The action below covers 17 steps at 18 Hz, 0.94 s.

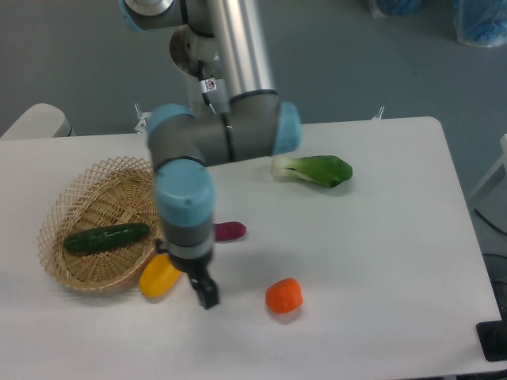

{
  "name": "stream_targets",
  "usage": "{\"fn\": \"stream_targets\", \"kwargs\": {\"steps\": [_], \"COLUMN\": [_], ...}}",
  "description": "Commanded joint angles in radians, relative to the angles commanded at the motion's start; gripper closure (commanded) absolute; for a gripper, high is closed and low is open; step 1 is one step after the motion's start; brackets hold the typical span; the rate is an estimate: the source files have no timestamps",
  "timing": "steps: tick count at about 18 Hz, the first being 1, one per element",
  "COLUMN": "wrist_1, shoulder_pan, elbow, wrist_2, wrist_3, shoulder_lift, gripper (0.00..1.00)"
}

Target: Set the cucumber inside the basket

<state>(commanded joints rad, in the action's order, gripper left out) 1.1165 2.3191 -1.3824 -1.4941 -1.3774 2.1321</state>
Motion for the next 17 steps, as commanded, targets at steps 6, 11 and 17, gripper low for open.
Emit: {"fn": "stream_targets", "kwargs": {"steps": [6,11,17], "wrist_1": [0.097,0.088,0.083], "shoulder_pan": [0.106,0.155,0.152], "elbow": [0.170,0.172,0.158], "wrist_2": [-0.009,-0.015,-0.023], "wrist_3": [-0.131,-0.184,-0.183], "shoulder_lift": [0.112,0.141,0.140], "gripper": [0.00,0.00,0.00]}}
